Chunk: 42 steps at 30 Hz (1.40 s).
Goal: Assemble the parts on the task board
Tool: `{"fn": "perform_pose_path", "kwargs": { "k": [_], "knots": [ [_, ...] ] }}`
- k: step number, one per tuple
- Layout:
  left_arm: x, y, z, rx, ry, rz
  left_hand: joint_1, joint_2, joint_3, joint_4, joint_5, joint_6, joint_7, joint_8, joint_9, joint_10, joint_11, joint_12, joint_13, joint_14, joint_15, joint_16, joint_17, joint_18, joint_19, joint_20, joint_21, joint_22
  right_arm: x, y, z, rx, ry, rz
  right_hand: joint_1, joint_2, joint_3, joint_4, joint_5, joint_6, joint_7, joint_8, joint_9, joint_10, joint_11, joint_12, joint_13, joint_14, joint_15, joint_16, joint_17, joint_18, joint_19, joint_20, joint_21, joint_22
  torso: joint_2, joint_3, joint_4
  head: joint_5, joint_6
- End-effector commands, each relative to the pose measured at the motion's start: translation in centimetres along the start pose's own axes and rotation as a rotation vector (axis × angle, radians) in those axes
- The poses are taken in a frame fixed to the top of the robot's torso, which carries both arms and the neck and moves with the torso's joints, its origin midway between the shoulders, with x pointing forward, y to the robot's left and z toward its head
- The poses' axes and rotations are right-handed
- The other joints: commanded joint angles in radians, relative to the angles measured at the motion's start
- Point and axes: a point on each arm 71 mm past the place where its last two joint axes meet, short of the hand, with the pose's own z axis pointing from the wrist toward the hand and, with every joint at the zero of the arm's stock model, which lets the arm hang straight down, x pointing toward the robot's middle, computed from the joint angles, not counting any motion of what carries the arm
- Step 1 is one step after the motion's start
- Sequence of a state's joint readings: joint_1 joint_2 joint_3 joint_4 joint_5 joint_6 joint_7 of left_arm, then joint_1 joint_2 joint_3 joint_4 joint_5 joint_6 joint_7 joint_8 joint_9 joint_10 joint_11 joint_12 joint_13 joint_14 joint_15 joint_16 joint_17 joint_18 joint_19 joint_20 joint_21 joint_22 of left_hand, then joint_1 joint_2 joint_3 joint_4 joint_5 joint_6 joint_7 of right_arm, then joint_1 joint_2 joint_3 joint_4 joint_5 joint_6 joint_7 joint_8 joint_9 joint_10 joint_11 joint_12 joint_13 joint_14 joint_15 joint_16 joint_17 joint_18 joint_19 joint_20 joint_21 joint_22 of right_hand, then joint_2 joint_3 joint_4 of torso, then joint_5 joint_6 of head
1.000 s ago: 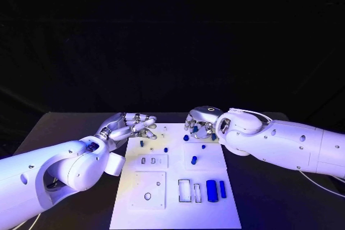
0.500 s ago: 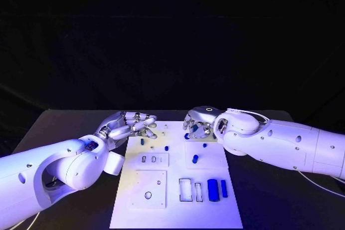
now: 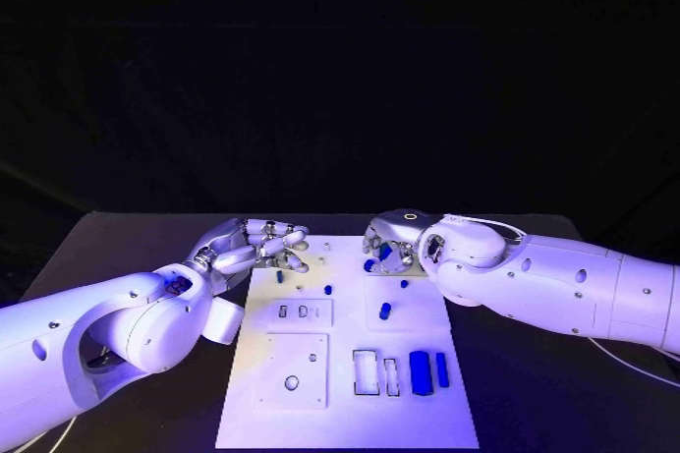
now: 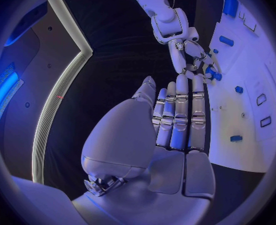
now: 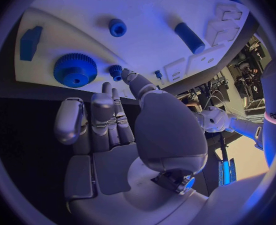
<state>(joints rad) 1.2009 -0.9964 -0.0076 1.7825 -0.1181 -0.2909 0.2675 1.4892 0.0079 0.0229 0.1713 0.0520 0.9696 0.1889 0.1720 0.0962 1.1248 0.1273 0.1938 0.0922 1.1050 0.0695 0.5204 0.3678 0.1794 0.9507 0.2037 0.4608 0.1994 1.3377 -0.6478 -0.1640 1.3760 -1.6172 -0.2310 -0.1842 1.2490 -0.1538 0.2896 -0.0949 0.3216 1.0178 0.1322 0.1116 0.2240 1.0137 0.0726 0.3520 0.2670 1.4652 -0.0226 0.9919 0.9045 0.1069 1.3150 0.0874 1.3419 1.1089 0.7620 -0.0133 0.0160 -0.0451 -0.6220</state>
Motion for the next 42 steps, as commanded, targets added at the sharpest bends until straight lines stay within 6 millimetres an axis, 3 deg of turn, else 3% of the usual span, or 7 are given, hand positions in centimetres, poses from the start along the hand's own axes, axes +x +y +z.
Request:
{"fn": "perform_pose_path", "kwargs": {
  "k": [1,12,14,17,32,42],
  "knots": [
    [0.33,-0.18,0.01,0.006,0.028,-0.003,0.0,-0.003,0.0,0.005,-0.002,-0.004,0.005,-0.006,-0.002,-0.005,0.001,-0.005,-0.001,-0.005,0.0,0.005,0.001,0.002,-0.009,0.001,0.004,0.001,0.3,-0.19,0.07,0.018,0.025,-0.051,0.004,0.005,-0.005,0.0,0.007,-0.009,0.0,-0.004,0.002,-0.01,-0.001,0.0,0.001,0.024,0.009,0.005,-0.002,-0.015,0.004,0.006,-0.005,-0.001,0.003,-0.001,0.0004,-0.001,-0.003],
    [0.45,-0.26,0.04,0.008,0.033,-0.004,-0.002,-0.003,0.003,0.009,-0.002,-0.007,0.007,-0.009,-0.002,-0.009,0.003,-0.008,-0.002,-0.013,0.003,0.002,0.003,0.001,-0.014,0.003,0.002,0.0,0.7,0.17,0.1,0.004,0.029,-0.038,0.015,0.023,0.004,0.007,0.008,0.005,0.004,0.0,0.009,-0.014,0.002,0.01,0.003,0.022,0.011,0.017,0.005,-0.018,0.012,0.008,0.0,0.013,0.006,-0.0015,-0.0007,0.001,-0.006],
    [0.44,-0.27,0.05,0.008,0.033,-0.004,-0.002,-0.002,0.003,0.009,-0.002,-0.007,0.007,-0.01,-0.002,-0.009,0.003,-0.008,-0.002,-0.014,0.003,0.001,0.003,0.001,-0.015,0.003,0.002,0.0,0.7,0.23,0.12,0.003,0.027,-0.031,0.021,0.034,0.013,0.012,-0.025,0.007,0.005,-0.002,0.012,-0.014,0.003,0.015,0.003,0.022,0.012,0.026,0.008,-0.018,0.014,0.009,0.001,0.017,0.006,-0.0015,-0.0006,0.001,-0.006],
    [0.41,-0.28,0.06,0.008,0.033,-0.003,-0.002,-0.002,0.003,0.009,-0.002,-0.007,0.007,-0.01,-0.002,-0.009,0.003,-0.009,-0.002,-0.014,0.003,0.001,0.003,0.001,-0.015,0.003,0.002,0.0,0.67,0.32,0.15,-0.001,0.022,-0.021,0.024,0.04,0.02,0.014,-0.031,0.01,0.006,-0.002,0.014,-0.013,0.002,0.018,0.003,0.021,0.012,0.029,0.009,-0.018,0.015,0.009,0.002,0.019,0.007,-0.0016,-0.0011,0.001,-0.007],
    [0.19,-0.25,0.11,0.005,0.028,-0.001,-0.001,-0.002,0.005,0.009,-0.002,-0.007,0.007,-0.01,-0.002,-0.01,0.003,-0.009,-0.002,-0.017,0.003,0.0,0.003,0.001,-0.017,0.003,0.001,-0.001,0.57,0.76,0.22,-0.017,0.007,0.0,0.022,0.039,0.025,0.019,-0.032,0.008,0.008,-0.006,0.015,-0.011,0.003,0.021,0.002,0.021,0.013,0.036,0.013,-0.019,0.018,0.01,0.004,0.024,0.01,-0.0014,-0.0018,0.002,-0.007],
    [0.11,-0.27,0.11,0.005,0.026,0.0,0.001,-0.001,0.006,0.009,-0.002,-0.007,0.007,-0.01,-0.002,-0.01,0.003,-0.009,-0.002,-0.018,0.004,-0.001,0.003,0.001,-0.018,0.004,0.001,-0.001,0.71,0.69,0.37,-0.013,0.024,-0.002,0.022,0.041,0.028,0.022,-0.034,0.005,0.009,-0.009,0.015,-0.012,0.004,0.022,0.001,0.018,0.013,0.028,0.002,-0.017,0.013,0.01,-0.002,0.014,0.011,-0.0034,-0.002,0.001,-0.01]
  ]
}}
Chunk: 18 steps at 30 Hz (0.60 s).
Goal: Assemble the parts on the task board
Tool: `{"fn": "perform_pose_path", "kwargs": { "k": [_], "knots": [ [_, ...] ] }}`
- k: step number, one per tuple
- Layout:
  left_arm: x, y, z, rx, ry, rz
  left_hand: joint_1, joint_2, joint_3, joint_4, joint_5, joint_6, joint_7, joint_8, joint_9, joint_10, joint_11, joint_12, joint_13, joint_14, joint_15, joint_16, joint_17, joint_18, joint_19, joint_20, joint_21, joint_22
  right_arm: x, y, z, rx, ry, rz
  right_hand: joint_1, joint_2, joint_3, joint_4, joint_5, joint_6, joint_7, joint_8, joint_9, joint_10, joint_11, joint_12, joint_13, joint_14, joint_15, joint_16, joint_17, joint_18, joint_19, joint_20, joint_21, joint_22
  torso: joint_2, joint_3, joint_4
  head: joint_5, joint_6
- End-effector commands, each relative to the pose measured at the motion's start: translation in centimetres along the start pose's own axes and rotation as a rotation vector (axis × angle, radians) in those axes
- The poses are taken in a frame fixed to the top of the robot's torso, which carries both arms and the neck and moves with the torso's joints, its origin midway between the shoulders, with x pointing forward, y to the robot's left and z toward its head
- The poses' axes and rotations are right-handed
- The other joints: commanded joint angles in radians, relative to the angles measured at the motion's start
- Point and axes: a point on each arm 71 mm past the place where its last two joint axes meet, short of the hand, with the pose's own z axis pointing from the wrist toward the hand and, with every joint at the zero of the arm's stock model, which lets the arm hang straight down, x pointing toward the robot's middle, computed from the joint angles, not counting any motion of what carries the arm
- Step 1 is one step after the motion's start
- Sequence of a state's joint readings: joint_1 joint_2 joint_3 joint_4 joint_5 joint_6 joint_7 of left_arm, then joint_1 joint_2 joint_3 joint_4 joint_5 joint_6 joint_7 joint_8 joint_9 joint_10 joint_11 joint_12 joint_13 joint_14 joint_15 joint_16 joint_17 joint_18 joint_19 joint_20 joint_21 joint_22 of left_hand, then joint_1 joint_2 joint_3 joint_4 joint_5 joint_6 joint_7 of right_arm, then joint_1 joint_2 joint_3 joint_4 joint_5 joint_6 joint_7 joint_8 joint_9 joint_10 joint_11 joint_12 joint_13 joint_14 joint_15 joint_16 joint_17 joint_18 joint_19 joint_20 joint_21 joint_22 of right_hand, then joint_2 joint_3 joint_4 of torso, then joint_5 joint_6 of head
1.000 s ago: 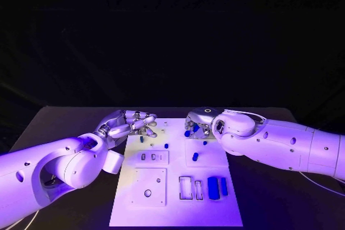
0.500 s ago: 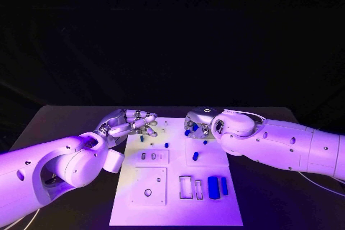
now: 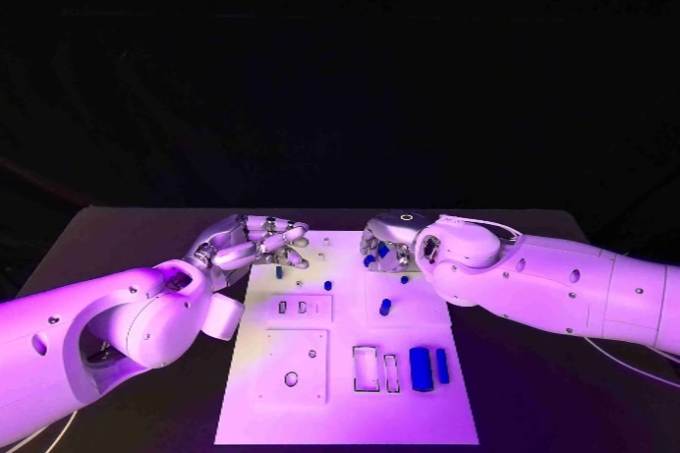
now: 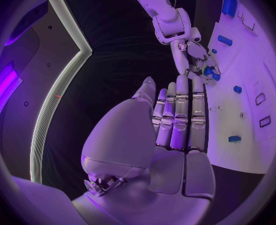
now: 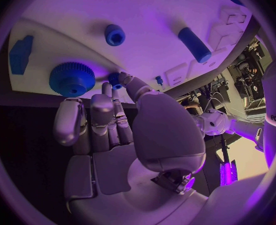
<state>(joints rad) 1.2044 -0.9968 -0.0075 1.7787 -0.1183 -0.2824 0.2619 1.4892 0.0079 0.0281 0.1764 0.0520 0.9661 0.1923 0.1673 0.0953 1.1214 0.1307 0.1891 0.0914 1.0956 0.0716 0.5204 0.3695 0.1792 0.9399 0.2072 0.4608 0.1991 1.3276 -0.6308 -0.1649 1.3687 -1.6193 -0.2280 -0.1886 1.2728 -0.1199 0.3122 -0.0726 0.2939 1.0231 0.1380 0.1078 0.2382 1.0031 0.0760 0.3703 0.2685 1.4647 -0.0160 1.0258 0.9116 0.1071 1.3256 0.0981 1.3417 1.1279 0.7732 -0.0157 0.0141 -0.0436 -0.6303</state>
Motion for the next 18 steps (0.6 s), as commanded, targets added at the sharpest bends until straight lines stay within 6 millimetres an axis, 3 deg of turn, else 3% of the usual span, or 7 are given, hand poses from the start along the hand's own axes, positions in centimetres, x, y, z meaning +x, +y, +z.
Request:
{"fn": "perform_pose_path", "kwargs": {
  "k": [1,7,11,18],
  "knots": [
    [0.21,-0.18,0.05,0.009,0.022,-0.001,0.001,0.0,0.001,0.004,-0.002,-0.004,0.004,-0.006,-0.001,-0.006,0.0,-0.005,-0.001,-0.009,0.001,-0.001,0.001,0.001,-0.007,0.0,0.001,0.0,0.16,0.08,0.08,-0.006,0.017,-0.004,-0.002,0.007,0.006,0.0,-0.006,0.0,0.003,-0.005,0.001,-0.002,0.0,0.004,0.0,0.018,0.007,-0.006,-0.005,-0.017,0.002,-0.001,-0.002,-0.005,0.001,-0.001,-0.0004,0.0,-0.002],
    [-0.01,-0.24,0.02,0.012,0.016,0.001,0.003,0.002,0.004,0.004,-0.002,-0.004,0.004,-0.006,-0.001,-0.007,0.0,-0.005,-0.001,-0.011,0.002,-0.002,0.002,0.001,-0.008,0.0,0.001,-0.001,0.29,0.08,0.14,-0.006,0.031,-0.005,0.002,0.025,0.026,0.011,-0.011,0.014,-0.001,-0.003,0.006,0.002,-0.003,0.009,-0.002,0.014,0.005,-0.003,-0.008,-0.017,0.002,-0.001,-0.003,-0.003,0.002,-0.0007,0.0007,0.0,-0.003],
    [-0.03,-0.27,0.03,0.014,0.014,0.001,0.005,0.003,0.007,0.004,-0.002,-0.004,0.005,-0.007,-0.001,-0.007,0.001,-0.006,-0.002,-0.014,0.002,-0.004,0.002,0.001,-0.011,0.001,-0.001,-0.002,0.27,0.14,0.15,-0.009,0.027,-0.002,0.004,0.054,0.061,0.032,-0.043,0.035,-0.009,0.002,0.014,0.012,-0.008,0.014,-0.006,0.015,0.001,0.008,-0.003,-0.019,0.008,-0.004,0.002,0.01,0.001,-0.0003,0.0,0.001,-0.003],
    [-0.11,-0.28,0.04,0.015,0.01,0.003,0.01,0.008,0.014,0.004,-0.002,-0.003,0.005,-0.008,-0.001,-0.008,0.001,-0.008,-0.002,-0.018,0.003,-0.007,0.002,0.001,-0.016,0.003,-0.003,-0.003,0.16,0.09,0.13,-0.005,0.008,0.002,0.01,0.081,0.113,0.058,-0.085,0.068,-0.023,0.015,0.031,0.038,-0.02,0.019,-0.013,0.018,-0.008,0.029,0.01,-0.024,0.023,-0.011,0.015,0.037,0.002,-0.0003,-0.0013,0.005,-0.003]
  ]
}}
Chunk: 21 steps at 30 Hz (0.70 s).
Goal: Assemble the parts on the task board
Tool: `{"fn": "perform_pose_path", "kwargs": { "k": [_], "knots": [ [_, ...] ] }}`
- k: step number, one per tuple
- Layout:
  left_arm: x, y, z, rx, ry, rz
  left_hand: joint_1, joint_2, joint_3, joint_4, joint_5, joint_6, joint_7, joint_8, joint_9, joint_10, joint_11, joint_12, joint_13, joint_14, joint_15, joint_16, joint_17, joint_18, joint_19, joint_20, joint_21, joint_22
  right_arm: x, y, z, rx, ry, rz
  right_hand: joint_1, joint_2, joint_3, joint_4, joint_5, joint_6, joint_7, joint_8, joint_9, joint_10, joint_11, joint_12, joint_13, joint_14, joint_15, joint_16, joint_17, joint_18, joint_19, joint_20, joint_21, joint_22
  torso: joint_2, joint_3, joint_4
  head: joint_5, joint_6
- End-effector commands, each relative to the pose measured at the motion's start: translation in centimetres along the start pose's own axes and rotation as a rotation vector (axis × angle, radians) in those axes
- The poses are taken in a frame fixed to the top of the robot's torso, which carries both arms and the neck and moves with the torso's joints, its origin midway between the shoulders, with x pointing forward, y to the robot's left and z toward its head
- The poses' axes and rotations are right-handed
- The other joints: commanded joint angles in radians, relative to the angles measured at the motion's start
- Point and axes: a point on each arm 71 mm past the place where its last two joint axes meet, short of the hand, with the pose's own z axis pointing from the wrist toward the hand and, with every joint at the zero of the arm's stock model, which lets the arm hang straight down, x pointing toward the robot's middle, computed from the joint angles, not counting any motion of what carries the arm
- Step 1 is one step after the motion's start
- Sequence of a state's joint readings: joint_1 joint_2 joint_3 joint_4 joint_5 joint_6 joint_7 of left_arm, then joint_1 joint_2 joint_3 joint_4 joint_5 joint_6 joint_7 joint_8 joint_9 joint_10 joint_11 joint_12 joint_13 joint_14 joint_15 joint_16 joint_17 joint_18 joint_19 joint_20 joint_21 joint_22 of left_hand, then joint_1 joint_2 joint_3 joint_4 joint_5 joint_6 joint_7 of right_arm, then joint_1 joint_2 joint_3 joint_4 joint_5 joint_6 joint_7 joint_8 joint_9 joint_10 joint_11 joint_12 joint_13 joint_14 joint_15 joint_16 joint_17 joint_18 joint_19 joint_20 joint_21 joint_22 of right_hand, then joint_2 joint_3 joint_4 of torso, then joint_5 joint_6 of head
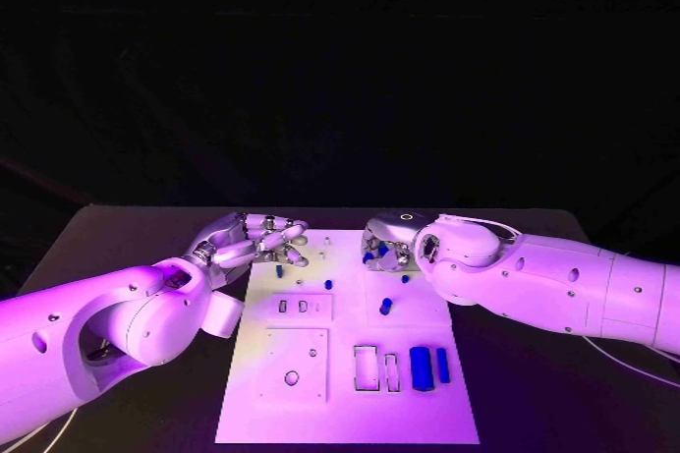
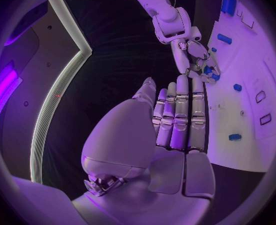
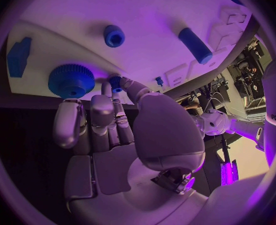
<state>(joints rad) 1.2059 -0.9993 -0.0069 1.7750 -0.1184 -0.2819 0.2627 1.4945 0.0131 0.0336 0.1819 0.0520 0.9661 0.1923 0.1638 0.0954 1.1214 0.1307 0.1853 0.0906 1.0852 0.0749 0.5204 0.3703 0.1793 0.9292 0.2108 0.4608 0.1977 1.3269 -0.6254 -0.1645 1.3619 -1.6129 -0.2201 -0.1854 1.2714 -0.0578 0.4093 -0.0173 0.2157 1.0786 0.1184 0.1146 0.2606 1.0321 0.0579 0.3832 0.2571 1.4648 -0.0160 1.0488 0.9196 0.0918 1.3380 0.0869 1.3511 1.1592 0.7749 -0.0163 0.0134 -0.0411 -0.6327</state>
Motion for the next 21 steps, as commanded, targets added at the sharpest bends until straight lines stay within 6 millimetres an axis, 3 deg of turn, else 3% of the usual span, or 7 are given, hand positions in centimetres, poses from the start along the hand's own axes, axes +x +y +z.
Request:
{"fn": "perform_pose_path", "kwargs": {
  "k": [1,6,10,16,21],
  "knots": [
    [0.1,-0.2,0.1,0.013,0.015,0.0,0.005,0.004,0.009,-0.001,-0.002,-0.003,0.005,-0.004,-0.001,-0.008,0.001,-0.004,-0.001,-0.008,0.0,-0.007,0.002,0.001,-0.005,-0.001,-0.003,-0.001,0.1,0.0,0.0,-0.002,-0.004,-0.002,0.017,0.022,0.027,0.003,-0.018,0.016,-0.005,0.01,0.012,0.012,-0.003,0.006,-0.004,0.018,-0.009,0.008,0.003,-0.008,0.011,-0.002,0.006,0.007,0.001,0.0004,-0.0004,0.004,-0.001],
    [0.1,-0.2,0.1,0.012,0.013,0.001,0.007,0.005,0.011,-0.001,-0.002,-0.003,0.005,-0.004,-0.001,-0.008,0.001,-0.004,-0.001,-0.009,0.0,-0.008,0.002,0.001,-0.006,0.0,-0.003,-0.002,0.0,-0.1,-0.1,0.004,-0.021,0.0,0.034,0.026,0.065,0.0,-0.042,0.019,-0.005,0.012,0.023,0.019,-0.005,0.002,-0.011,0.017,-0.011,0.012,0.001,-0.009,0.012,-0.004,0.008,0.012,0.001,0.0002,0.0001,0.004,-0.002],
    [-0.3,-0.1,0.1,0.009,0.008,-0.005,0.007,0.005,0.011,-0.001,-0.002,-0.003,0.006,-0.005,-0.001,-0.009,0.001,-0.005,-0.001,-0.01,0.0,-0.009,0.002,0.001,-0.007,0.0,-0.004,-0.002,-0.3,0.0,-0.1,0.002,-0.053,0.007,0.04,0.015,0.079,-0.006,-0.045,0.017,-0.002,0.011,0.029,0.017,-0.004,-0.002,-0.015,0.014,-0.01,0.009,-0.006,-0.008,0.009,-0.005,0.005,0.009,0.001,0.0003,0.0004,0.006,-0.002],
    [-2.7,-0.8,0.6,0.026,-0.038,0.009,0.013,0.004,0.018,-0.002,-0.002,-0.008,0.008,-0.009,-0.002,-0.015,0.004,-0.01,-0.003,-0.02,0.003,-0.016,0.001,0.0,-0.015,0.003,-0.007,-0.004,-0.8,0.4,-0.2,-0.012,-0.114,0.029,0.043,-0.004,0.087,-0.013,-0.047,0.016,0.001,0.012,0.036,0.013,-0.001,-0.007,-0.02,0.01,-0.008,-0.002,-0.023,-0.006,0.001,-0.004,-0.003,-0.003,0.0,-0.0004,-0.0013,0.009,0.005],
    [-4.4,-1.0,0.8,0.031,-0.074,0.017,0.014,0.002,0.02,-0.001,-0.002,-0.011,0.01,-0.012,-0.003,-0.018,0.006,-0.012,-0.003,-0.024,0.005,-0.02,0.001,0.0,-0.018,0.004,-0.009,-0.005,-1.3,0.6,-0.1,-0.015,-0.162,0.045,0.042,-0.011,0.092,-0.013,-0.04,0.014,0.003,0.01,0.039,0.012,0.001,-0.009,-0.022,0.008,-0.007,-0.002,-0.024,-0.006,0.0,-0.003,-0.004,-0.003,0.003,-0.0028,0.002,0.004,0.009]
  ]
}}
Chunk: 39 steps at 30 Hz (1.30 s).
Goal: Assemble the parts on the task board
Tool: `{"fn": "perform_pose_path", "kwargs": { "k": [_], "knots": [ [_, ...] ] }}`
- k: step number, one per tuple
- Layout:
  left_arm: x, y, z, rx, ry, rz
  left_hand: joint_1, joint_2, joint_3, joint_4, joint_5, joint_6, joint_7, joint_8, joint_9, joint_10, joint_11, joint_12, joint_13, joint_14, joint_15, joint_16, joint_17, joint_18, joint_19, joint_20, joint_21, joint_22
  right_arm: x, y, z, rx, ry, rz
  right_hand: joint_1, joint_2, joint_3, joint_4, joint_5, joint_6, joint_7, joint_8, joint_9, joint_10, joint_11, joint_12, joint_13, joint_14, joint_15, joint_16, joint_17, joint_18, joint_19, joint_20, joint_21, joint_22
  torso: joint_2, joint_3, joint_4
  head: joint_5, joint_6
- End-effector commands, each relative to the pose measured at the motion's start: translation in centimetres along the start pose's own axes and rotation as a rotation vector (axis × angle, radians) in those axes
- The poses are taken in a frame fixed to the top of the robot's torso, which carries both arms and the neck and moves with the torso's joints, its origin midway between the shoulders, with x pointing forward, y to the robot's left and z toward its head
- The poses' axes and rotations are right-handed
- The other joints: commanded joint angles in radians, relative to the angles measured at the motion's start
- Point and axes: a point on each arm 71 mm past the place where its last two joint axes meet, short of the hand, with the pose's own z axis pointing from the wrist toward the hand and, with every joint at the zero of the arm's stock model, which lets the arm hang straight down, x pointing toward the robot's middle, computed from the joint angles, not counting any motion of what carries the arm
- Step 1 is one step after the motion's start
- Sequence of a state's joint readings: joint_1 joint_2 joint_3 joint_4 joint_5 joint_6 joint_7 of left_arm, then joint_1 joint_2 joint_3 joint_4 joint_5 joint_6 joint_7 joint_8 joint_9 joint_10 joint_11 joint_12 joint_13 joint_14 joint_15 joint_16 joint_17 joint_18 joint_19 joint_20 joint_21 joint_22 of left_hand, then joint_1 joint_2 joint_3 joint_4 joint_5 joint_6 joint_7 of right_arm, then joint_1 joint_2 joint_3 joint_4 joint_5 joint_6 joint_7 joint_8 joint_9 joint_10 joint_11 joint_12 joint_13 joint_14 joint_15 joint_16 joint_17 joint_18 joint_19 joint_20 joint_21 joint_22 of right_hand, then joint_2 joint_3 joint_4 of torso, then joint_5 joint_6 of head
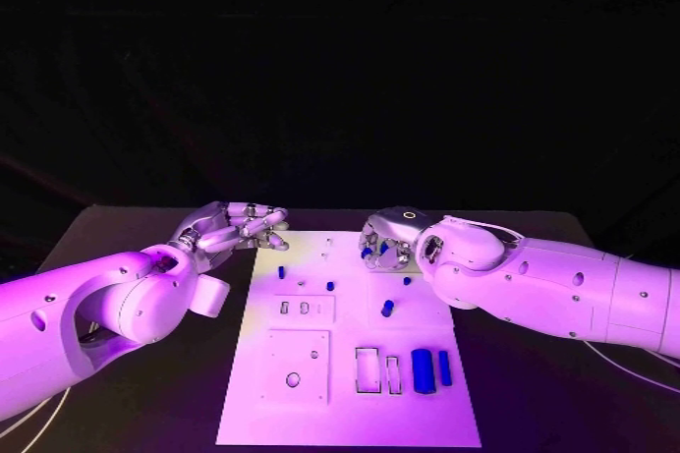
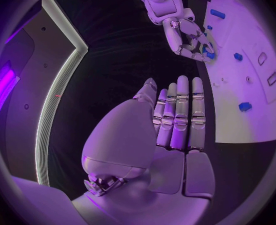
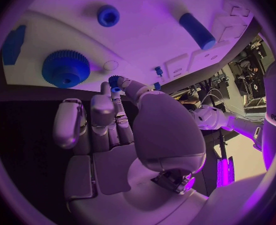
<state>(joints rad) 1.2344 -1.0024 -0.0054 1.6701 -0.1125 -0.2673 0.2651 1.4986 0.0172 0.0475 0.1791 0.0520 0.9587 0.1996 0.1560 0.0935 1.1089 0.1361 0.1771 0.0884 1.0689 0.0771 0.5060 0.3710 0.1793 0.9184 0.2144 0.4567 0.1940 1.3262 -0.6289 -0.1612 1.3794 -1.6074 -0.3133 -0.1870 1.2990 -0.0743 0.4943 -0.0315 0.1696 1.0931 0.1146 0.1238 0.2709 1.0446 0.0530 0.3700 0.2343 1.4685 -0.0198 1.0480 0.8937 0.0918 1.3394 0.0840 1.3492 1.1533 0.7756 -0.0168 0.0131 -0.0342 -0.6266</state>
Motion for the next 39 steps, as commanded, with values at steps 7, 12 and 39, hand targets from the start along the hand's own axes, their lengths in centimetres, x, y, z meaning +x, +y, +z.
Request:
{"fn": "perform_pose_path", "kwargs": {
  "k": [7,12,39],
  "knots": [
    [-2.4,-0.3,0.4,0.016,-0.036,-0.003,0.008,-0.006,0.009,0.006,-0.002,-0.014,0.011,-0.011,-0.003,-0.015,0.008,-0.01,-0.003,-0.02,0.01,-0.016,-0.001,0.0,-0.018,0.006,-0.01,-0.005,-0.8,1.1,1.0,-0.02,-0.097,0.036,0.014,0.001,0.011,0.001,0.011,-0.005,0.009,-0.002,0.03,0.0,0.007,0.004,-0.001,0.005,-0.002,0.003,0.004,-0.006,0.0,0.001,-0.001,0.006,0.003,-0.0014,0.0015,0.001,0.003],
    [-2.9,-0.4,0.4,0.014,-0.047,0.001,0.007,-0.006,0.01,0.007,-0.002,-0.017,0.013,-0.013,-0.003,-0.018,0.01,-0.012,-0.003,-0.023,0.011,-0.019,-0.002,0.0,-0.02,0.007,-0.012,-0.006,-0.8,1.8,1.9,-0.03,-0.102,0.041,0.014,-0.002,0.016,0.001,0.018,-0.007,0.01,-0.004,0.032,0.0,0.008,0.003,-0.003,0.005,-0.001,0.004,0.005,-0.006,0.001,0.002,0.0,0.008,0.002,-0.0021,0.0014,0.003,0.003],
    [-2.8,-0.5,0.4,0.006,-0.046,-0.01,0.001,-0.011,0.024,0.009,-0.002,-0.064,0.041,-0.038,-0.01,-0.096,0.044,-0.041,-0.012,-0.127,0.054,-0.119,-0.042,-0.006,-0.108,0.05,-0.078,-0.043,-0.8,3.5,4.6,-0.024,-0.114,0.025,0.006,-0.013,0.023,0.005,0.034,-0.015,0.015,-0.011,0.038,-0.002,0.012,0.001,-0.007,0.006,0.001,0.009,0.004,-0.006,0.0,0.004,-0.001,0.009,0.01,-0.002,0.0011,0.016,-0.003]
  ]
}}
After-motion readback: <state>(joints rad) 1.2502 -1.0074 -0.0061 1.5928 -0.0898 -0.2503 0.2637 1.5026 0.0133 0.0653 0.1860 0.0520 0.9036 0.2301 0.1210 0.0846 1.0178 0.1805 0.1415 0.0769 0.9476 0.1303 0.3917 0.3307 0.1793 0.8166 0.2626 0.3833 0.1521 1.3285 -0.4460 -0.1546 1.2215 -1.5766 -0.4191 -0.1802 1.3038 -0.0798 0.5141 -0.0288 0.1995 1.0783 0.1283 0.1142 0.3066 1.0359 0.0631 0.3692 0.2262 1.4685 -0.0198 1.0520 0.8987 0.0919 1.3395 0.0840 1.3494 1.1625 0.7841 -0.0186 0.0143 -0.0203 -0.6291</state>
